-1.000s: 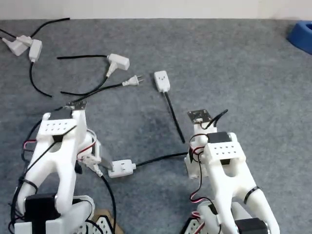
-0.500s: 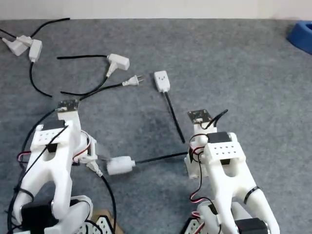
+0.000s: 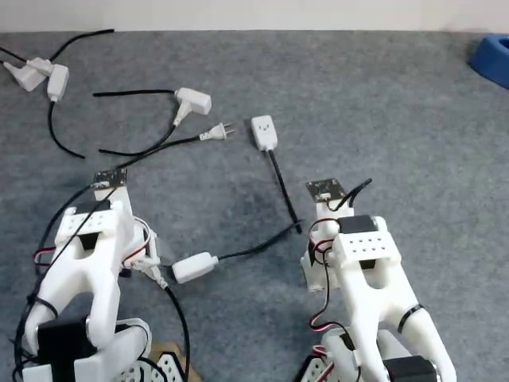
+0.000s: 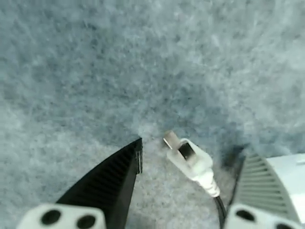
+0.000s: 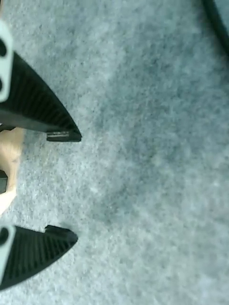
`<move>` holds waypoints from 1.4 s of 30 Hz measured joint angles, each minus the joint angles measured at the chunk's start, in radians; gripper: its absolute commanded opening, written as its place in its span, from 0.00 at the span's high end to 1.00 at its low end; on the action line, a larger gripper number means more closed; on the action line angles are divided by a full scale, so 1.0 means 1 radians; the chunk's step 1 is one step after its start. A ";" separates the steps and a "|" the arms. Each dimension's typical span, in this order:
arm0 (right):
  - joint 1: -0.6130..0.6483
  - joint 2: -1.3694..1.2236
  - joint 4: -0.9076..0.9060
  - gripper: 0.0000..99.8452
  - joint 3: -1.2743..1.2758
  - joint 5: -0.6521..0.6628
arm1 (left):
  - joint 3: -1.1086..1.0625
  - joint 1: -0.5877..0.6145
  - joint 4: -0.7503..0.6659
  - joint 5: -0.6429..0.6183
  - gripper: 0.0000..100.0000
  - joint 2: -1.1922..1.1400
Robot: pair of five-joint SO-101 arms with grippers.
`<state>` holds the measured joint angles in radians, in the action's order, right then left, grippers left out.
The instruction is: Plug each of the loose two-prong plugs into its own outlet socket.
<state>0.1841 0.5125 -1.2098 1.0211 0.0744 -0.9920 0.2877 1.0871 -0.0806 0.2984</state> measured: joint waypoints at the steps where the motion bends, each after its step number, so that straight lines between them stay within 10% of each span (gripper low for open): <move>1: 0.000 0.000 0.000 0.72 0.000 0.000 | -0.006 0.000 0.000 0.002 0.96 0.000; 16: 0.000 0.000 0.000 0.72 0.000 0.000 | -0.009 -0.006 -0.084 0.008 0.99 0.002; 24: -0.057 0.000 0.000 0.72 0.000 0.038 | 0.293 -0.063 -0.115 0.330 0.99 -0.002; 34: -0.514 0.000 0.000 0.72 -0.089 -0.084 | 0.746 -0.539 0.281 0.339 0.99 -0.002; 42: -0.704 0.000 0.000 0.72 -0.089 -0.084 | 0.924 -0.937 0.324 0.224 0.99 -0.138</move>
<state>-0.5201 0.5125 -1.2098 0.9321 -0.0100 -0.0683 -0.6498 1.4108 0.1435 0.1603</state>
